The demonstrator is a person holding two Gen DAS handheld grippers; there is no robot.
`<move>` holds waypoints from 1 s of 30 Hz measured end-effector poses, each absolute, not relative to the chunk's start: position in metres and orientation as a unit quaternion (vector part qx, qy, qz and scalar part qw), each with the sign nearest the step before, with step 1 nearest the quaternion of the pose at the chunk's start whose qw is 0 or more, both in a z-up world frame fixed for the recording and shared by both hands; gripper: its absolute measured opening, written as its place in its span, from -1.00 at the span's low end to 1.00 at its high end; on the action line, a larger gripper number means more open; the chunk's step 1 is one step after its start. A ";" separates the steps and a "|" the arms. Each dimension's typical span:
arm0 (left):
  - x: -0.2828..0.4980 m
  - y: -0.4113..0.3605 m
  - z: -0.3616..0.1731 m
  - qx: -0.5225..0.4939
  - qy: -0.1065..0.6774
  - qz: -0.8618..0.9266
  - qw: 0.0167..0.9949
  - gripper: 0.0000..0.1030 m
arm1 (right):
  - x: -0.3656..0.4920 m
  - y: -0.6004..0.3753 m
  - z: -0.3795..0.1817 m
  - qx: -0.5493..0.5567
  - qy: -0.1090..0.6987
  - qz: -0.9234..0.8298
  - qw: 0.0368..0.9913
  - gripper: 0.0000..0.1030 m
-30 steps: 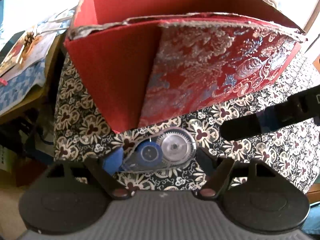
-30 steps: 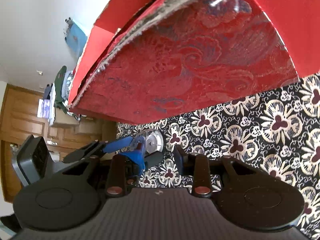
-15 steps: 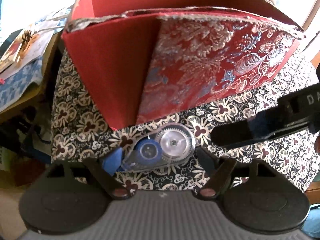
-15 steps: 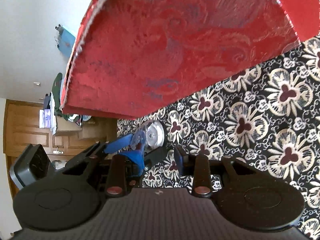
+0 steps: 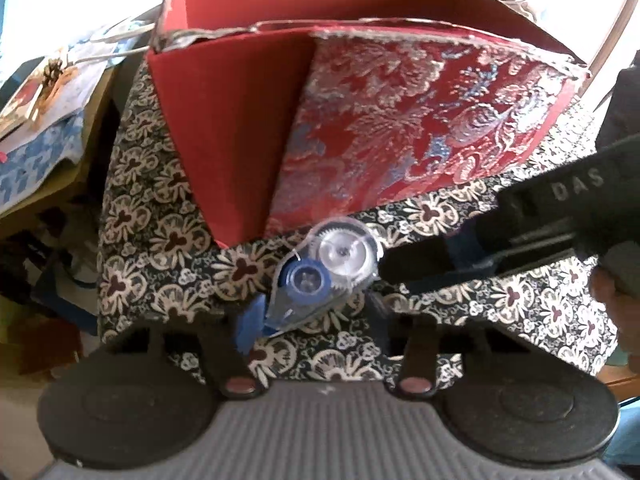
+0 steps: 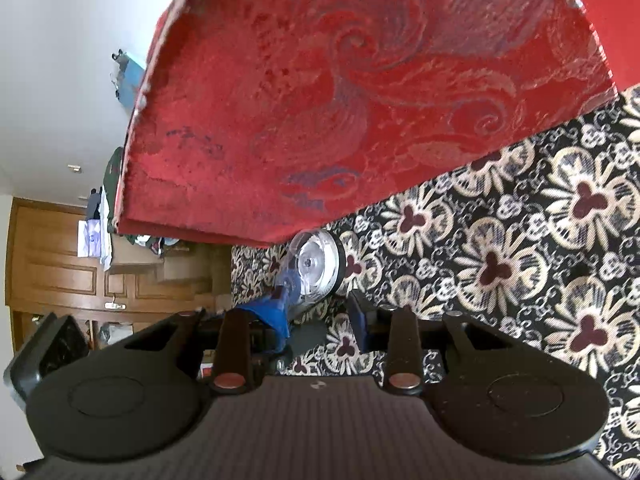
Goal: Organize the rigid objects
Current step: 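Position the right gripper fingers around the blue-and-white correction tape roller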
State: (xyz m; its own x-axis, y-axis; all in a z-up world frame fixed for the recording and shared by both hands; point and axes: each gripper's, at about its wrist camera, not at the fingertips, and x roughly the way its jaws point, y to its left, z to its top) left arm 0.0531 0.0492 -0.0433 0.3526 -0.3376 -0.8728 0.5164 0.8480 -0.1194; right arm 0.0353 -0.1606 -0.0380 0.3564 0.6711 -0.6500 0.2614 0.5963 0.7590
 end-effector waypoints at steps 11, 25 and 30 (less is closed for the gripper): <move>0.022 0.025 -0.032 0.100 0.485 -0.329 0.804 0.12 | 0.026 -0.189 -0.039 0.433 0.531 0.123 0.718 -0.67; 0.050 0.006 -0.043 0.095 0.483 -0.270 0.828 0.09 | 0.019 -0.198 -0.040 0.436 0.525 0.121 0.721 -0.67; 0.041 0.006 -0.047 0.100 0.480 -0.262 0.831 0.06 | 0.019 -0.200 -0.042 0.439 0.525 0.122 0.719 -0.67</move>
